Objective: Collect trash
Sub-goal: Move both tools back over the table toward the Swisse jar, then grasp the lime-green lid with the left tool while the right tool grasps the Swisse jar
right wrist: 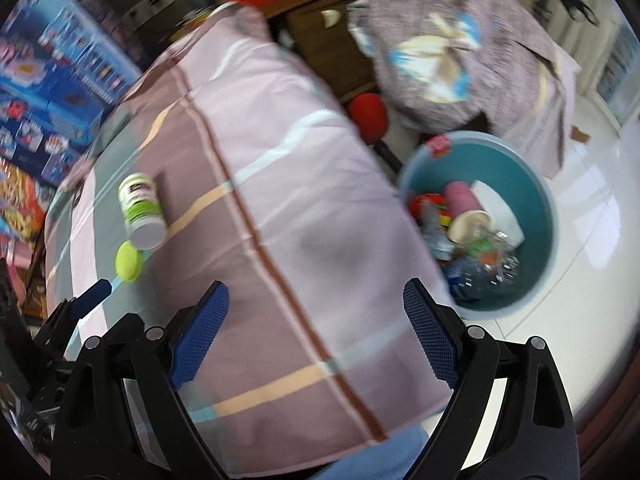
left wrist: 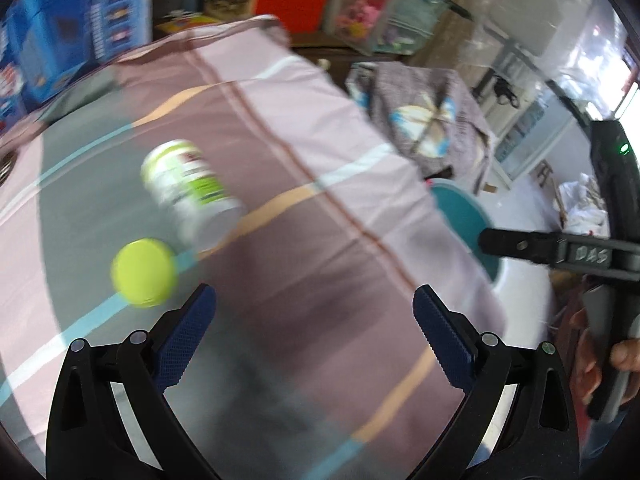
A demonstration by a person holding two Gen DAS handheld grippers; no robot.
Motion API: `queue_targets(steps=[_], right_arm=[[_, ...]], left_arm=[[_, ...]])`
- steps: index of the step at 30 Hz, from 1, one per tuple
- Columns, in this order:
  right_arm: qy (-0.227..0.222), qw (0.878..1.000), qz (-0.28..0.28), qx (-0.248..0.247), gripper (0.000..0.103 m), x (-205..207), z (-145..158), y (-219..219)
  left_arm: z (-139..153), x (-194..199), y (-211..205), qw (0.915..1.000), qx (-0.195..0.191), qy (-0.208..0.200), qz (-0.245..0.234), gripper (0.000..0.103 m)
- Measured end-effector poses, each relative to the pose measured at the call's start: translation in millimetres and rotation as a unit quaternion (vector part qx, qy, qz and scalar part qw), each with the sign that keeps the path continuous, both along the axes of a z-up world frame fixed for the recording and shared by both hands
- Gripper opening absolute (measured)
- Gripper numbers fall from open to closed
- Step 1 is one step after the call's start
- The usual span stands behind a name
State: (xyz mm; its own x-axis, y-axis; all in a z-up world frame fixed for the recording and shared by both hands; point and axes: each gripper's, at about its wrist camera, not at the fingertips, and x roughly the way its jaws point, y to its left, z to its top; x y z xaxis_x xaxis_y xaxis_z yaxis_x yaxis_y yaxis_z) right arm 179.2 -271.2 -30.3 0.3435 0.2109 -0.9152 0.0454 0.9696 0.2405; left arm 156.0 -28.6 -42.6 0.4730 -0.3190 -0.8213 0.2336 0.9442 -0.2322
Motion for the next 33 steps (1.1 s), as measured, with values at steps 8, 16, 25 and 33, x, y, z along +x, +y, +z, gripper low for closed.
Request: queue_targets(steps=[8,16,25,33], right_arm=[[0.011,0.999,0.041,-0.012,0.085,19,-9,57],[0.033,0.998,0.056,-0.008,0.085,37,-24,96],[0.035,0.997,0.071,-0.022,0.085,58,-27,123],[0.031,0.992,0.12,-0.026,0.085,84,-27,173]], left_arm=[[-36,4,80,0.9977,0.048,0.007,0.048,0.099],[-53,23,102,0.9971,0.052,0.008,0.054,0.086],[-58,30,88,0.9954,0.084,-0.028,0.036,0.054],[-50,35,132,0.996,0.023,-0.015,0.085,0.053]])
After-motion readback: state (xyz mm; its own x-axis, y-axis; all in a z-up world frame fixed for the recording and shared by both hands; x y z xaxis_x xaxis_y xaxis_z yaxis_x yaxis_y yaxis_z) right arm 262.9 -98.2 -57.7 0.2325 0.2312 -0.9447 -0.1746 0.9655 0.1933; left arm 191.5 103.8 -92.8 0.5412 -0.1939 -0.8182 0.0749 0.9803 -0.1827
